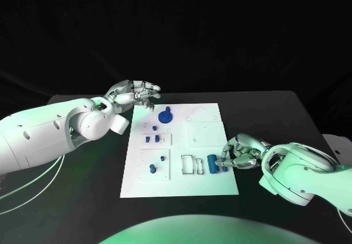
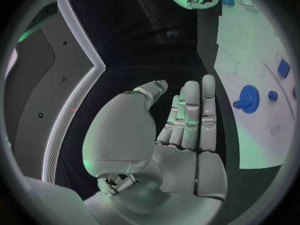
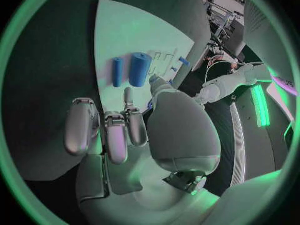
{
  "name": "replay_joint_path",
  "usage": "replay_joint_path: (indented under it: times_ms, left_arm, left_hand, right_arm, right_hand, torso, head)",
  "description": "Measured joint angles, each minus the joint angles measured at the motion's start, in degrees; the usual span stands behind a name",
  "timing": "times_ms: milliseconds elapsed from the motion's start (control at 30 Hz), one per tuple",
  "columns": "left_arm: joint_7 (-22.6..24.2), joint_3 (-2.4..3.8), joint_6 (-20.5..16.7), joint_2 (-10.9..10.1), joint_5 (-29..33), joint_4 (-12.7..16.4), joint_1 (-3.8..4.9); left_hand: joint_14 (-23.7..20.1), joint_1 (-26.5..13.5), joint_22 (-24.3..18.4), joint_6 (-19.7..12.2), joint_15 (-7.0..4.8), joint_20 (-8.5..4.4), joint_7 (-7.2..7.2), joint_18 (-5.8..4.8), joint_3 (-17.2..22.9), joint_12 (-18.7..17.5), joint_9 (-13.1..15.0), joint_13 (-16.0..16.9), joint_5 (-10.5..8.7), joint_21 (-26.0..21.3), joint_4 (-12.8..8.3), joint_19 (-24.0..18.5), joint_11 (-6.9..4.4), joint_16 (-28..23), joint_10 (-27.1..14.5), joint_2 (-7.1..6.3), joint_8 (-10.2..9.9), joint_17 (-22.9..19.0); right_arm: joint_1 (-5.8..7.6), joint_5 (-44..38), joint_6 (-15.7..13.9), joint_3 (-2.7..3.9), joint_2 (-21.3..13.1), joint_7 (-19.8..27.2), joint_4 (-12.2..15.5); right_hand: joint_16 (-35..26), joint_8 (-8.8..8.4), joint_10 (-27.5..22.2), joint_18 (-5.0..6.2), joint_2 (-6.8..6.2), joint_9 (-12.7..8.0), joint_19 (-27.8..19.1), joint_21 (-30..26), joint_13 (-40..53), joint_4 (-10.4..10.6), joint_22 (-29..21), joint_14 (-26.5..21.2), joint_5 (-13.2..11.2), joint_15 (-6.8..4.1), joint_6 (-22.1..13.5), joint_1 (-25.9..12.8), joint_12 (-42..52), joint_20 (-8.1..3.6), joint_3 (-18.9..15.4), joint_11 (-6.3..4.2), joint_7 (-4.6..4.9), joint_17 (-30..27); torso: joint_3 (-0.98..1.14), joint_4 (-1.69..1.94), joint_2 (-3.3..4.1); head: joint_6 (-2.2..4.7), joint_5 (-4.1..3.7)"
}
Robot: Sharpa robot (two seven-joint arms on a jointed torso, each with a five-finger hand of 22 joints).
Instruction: Assemble the parts on the task board
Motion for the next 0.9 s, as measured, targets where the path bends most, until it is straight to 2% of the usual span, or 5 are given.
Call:
replay_joint_path:
  times_ms: [333,900]
  left_arm:
    - [0.0,0.00,0.0,-0.2,0.0,0.0,0.00]
    - [-0.3,-0.01,0.3,-0.2,0.0,0.0,-0.01]
  left_hand:
    - [0.0,0.0,0.0,0.0,0.00,0.00,0.00,0.00,0.0,0.0,0.0,0.0,0.00,0.0,0.0,0.0,0.00,0.0,0.0,0.00,0.0,0.0]
    - [-0.2,-0.2,0.0,-0.2,0.21,0.00,-0.22,0.00,0.0,0.0,0.0,0.0,0.00,0.0,0.0,0.0,0.00,0.0,0.0,0.23,0.2,0.0]
  right_arm:
    - [-0.97,-1.0,-0.1,0.00,1.8,-1.2,-1.0]
    - [-1.89,-2.6,0.0,0.01,5.5,-2.0,-3.7]
  right_hand:
    - [0.0,0.00,0.0,0.00,0.00,0.0,0.0,0.0,0.0,0.1,0.0,0.0,0.2,0.00,0.0,0.0,0.0,0.00,-0.2,0.00,0.00,0.0]
    - [0.0,0.00,0.0,0.01,-0.03,0.1,0.2,0.0,0.0,0.1,0.0,0.0,0.2,0.01,0.0,-0.5,0.0,0.21,-0.9,0.00,0.00,0.0]
  torso:
    - [-0.12,0.00,0.01]
    - [-0.03,-0.07,-0.03]
  head:
    - [-0.28,0.47]
    - [-0.48,1.00]
